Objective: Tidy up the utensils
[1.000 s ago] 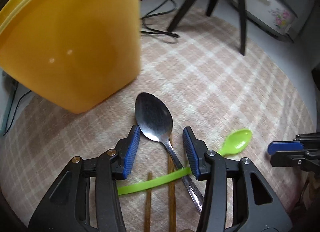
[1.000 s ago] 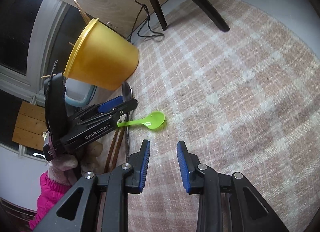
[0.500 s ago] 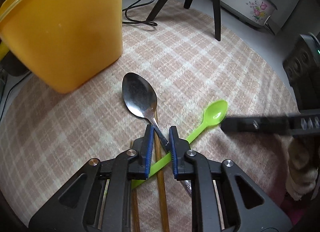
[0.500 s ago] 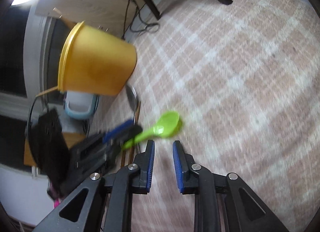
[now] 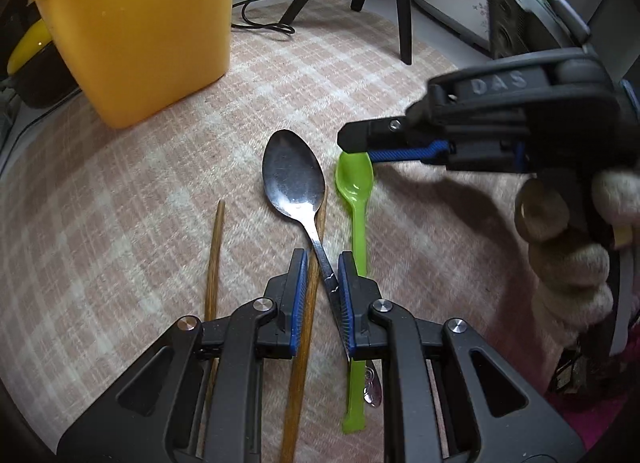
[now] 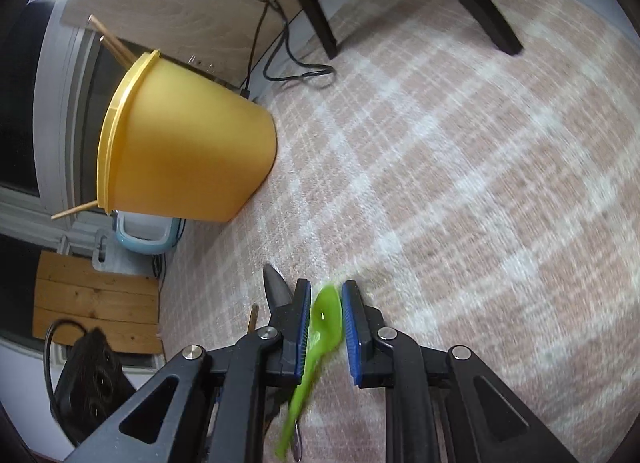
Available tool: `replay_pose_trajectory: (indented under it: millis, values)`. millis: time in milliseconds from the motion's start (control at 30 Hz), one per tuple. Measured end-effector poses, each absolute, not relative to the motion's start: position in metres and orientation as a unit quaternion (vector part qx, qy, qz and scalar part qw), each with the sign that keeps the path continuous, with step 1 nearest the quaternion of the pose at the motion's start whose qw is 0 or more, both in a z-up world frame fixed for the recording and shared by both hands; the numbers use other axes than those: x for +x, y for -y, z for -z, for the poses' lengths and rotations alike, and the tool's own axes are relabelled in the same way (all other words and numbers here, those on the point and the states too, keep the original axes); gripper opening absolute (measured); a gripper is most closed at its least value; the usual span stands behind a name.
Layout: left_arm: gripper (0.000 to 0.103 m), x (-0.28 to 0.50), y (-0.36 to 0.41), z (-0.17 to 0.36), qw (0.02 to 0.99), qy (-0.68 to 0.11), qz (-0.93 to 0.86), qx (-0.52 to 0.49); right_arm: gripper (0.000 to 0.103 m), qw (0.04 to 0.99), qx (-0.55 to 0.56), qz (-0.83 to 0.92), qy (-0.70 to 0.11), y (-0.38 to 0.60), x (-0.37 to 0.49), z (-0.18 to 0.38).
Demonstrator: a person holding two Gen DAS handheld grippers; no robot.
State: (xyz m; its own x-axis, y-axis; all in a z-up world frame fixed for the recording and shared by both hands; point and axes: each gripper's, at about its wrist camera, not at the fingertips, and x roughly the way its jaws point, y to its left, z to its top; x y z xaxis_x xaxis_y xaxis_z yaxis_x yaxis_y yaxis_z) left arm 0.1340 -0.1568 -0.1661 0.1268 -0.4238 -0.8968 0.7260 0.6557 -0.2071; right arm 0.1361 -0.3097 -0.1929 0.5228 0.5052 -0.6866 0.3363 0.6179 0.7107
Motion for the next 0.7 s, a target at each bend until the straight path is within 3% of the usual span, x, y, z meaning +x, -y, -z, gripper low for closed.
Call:
replay_pose_trajectory:
  millis: [400, 467, 500, 533, 700]
  values:
    - [0.017, 0.161, 0.117, 0.139, 0.756, -0.528, 0.373, 0.106, 0.021, 0.780, 0.378, -0.064, -0.496, 0.292, 0.135, 0.186]
    - [0.037, 0.168, 0.118, 0.139, 0.755, -0.527, 0.377, 0.102, 0.010, 0.788, 0.355, -0.057, -0.499, 0.288, 0.137, 0.184]
    - [0.040, 0.169, 0.120, 0.138, 0.757, -0.524, 0.376, 0.105, 0.004, 0.791, 0.347, -0.055, -0.502, 0.286, 0.138, 0.184]
    - [0.041, 0.171, 0.124, 0.140, 0.758, -0.523, 0.374, 0.111, 0.000, 0.790, 0.341, -0.057, -0.506, 0.283, 0.139, 0.185]
    - [0.041, 0.178, 0.145, 0.154, 0.749, -0.534, 0.372, 0.124, 0.000, 0.795, 0.329, -0.060, -0.507, 0.286, 0.134, 0.182]
